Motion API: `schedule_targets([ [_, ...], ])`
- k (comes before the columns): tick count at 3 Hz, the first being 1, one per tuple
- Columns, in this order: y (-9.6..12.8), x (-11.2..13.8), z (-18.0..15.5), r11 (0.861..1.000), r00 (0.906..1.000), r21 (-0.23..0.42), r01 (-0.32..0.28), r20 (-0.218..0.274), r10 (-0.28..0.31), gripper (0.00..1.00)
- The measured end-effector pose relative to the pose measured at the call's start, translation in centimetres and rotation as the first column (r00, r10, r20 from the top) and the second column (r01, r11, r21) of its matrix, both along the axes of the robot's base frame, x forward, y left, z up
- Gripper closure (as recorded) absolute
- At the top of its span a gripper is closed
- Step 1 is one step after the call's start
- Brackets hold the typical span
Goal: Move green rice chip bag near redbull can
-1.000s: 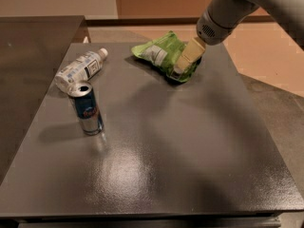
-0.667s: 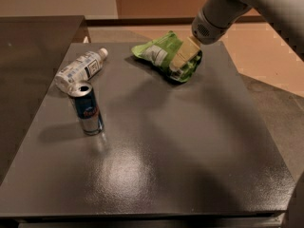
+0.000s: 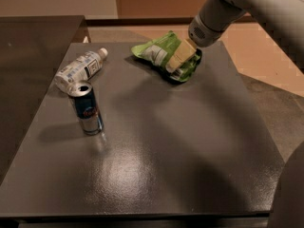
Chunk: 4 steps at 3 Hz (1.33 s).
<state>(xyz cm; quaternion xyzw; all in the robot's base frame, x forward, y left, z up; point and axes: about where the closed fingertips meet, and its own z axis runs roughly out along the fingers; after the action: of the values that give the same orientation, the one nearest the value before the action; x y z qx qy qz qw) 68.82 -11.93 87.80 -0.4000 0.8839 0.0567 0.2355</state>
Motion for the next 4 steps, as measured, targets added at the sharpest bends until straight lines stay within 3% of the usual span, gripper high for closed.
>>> schedule_targets([
  [1,0.4,-0.2,-0.6,1.0,0.9997,0.014,0.001,-0.025,0.0,0.18],
  [3,0.4,-1.2,-0.7,0.999,0.9981,0.033,0.006,-0.061,-0.004,0.64],
  [4,1.1,-2.9,0.1,0.998,0.9971,0.061,-0.009,-0.074,0.014,0.88],
])
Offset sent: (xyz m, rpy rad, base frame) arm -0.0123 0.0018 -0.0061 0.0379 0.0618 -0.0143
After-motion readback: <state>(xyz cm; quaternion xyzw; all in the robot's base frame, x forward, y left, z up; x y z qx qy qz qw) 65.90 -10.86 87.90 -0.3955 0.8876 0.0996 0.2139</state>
